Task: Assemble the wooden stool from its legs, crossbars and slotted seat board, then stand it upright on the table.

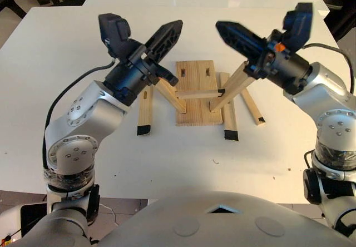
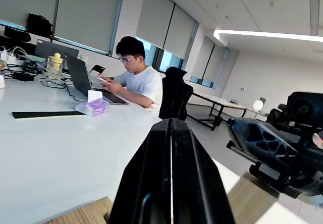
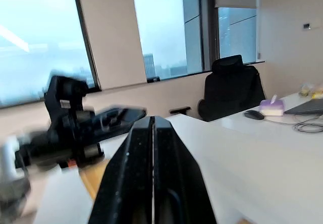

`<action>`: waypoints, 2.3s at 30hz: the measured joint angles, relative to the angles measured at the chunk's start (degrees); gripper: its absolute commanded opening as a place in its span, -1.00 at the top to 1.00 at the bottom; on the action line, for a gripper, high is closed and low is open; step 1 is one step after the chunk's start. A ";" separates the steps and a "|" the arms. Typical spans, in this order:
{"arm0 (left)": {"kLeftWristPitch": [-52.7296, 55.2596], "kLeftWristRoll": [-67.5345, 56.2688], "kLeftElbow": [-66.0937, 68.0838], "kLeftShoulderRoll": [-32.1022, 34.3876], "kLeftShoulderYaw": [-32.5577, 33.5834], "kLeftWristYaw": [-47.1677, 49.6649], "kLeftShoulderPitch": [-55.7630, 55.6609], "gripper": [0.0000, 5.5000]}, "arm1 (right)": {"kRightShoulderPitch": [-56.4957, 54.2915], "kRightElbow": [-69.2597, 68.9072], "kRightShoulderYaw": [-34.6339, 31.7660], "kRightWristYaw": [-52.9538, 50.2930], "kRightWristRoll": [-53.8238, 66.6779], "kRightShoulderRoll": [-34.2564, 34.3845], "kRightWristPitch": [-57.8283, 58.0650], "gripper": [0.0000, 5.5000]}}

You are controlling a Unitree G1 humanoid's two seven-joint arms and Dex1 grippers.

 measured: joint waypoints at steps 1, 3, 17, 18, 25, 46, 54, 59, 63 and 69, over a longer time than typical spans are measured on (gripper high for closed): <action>-1.25 -1.46 0.03 -0.53 1.89 0.61 -0.50 1.00 | -2.20 1.04 -2.44 -2.66 4.00 0.69 -0.01 0.99; -4.44 -5.07 -0.08 -0.56 6.92 1.35 -3.37 1.00 | -7.57 3.57 -8.00 -6.70 11.47 0.59 -1.23 0.99; -4.50 15.19 15.81 8.86 7.07 -29.57 33.89 1.00 | 10.70 17.76 9.93 18.85 -25.53 -13.17 -11.28 0.99; -4.39 17.72 14.60 9.26 4.20 -31.97 36.38 1.00 | 11.08 17.72 11.43 19.52 -26.75 -11.69 -11.69 0.99; -5.15 25.71 11.72 6.74 -4.58 -36.59 34.67 1.00 | 9.22 17.90 17.71 22.47 -31.84 -5.06 -12.82 0.99; -5.93 36.72 22.43 2.81 -3.39 -36.59 21.60 1.00 | 12.62 12.47 29.84 25.73 -37.60 1.12 -5.91 0.99; -7.01 38.92 26.88 2.63 -2.80 -38.01 15.72 1.00 | 13.00 12.25 24.94 24.43 -37.44 1.42 -5.61 0.99; -6.30 36.79 24.47 2.48 0.75 -38.62 19.07 1.00 | 4.43 24.96 18.83 22.71 -43.42 -0.34 -11.58 0.99; -4.78 35.46 22.50 3.36 3.68 -39.69 23.90 1.00 | -2.78 39.68 18.42 21.55 -50.85 -0.72 -18.70 0.99; -1.05 30.28 15.09 5.91 11.60 -40.83 31.49 1.00 | -5.75 52.24 18.70 21.97 -56.67 -0.72 -23.72 0.99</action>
